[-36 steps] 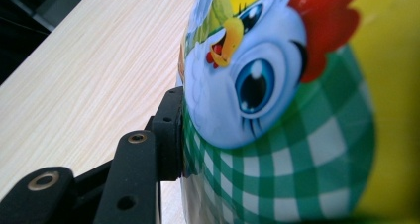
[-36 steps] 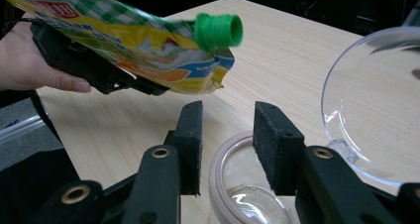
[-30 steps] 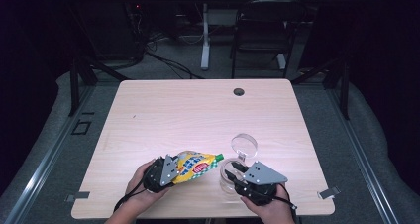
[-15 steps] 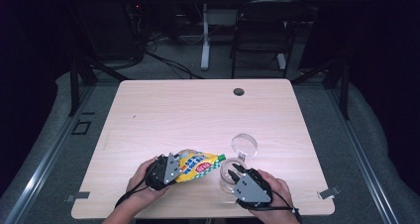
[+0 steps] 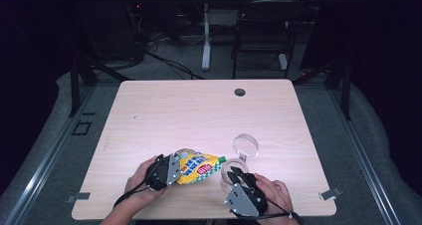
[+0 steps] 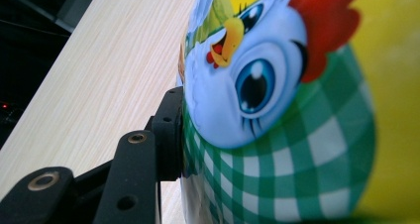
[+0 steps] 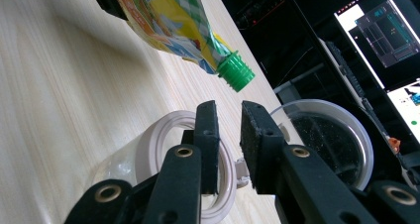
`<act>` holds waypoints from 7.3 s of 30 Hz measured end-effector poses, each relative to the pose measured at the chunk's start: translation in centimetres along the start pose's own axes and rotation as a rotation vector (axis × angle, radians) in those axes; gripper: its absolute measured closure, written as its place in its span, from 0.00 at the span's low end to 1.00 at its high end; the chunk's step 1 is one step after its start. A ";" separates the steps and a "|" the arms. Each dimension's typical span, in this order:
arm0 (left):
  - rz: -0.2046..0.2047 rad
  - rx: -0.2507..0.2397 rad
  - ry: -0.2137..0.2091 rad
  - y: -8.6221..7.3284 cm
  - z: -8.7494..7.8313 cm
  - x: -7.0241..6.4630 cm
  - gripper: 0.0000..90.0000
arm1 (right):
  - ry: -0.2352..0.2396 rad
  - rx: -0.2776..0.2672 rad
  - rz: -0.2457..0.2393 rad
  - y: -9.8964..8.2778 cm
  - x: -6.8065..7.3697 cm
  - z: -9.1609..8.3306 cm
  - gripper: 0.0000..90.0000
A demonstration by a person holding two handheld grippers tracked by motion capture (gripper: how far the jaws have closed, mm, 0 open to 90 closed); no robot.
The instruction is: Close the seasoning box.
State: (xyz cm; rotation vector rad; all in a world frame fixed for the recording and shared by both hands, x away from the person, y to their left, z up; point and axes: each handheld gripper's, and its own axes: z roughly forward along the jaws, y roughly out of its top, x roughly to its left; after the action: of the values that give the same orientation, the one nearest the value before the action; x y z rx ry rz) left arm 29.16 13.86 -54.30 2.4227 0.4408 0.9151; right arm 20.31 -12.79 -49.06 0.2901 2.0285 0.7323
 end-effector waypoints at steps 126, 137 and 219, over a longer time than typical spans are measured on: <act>0.532 0.139 0.352 5.0 -1.1 -0.5 0.62 | -0.080 0.004 -0.103 -0.8 4.1 1.2 1.00; 0.553 0.137 0.368 5.3 -1.2 -0.4 0.62 | -0.087 0.006 -0.103 -0.8 4.1 1.2 1.00; 0.755 0.197 0.438 8.5 -2.9 0.2 0.64 | -0.157 -0.033 -0.044 -0.9 4.8 1.0 1.00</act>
State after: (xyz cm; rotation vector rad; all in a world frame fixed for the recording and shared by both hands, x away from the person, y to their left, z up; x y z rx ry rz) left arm 28.35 7.98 -47.50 2.5852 -0.2953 1.8056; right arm 18.67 -10.86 -53.34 0.2749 1.8673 0.6939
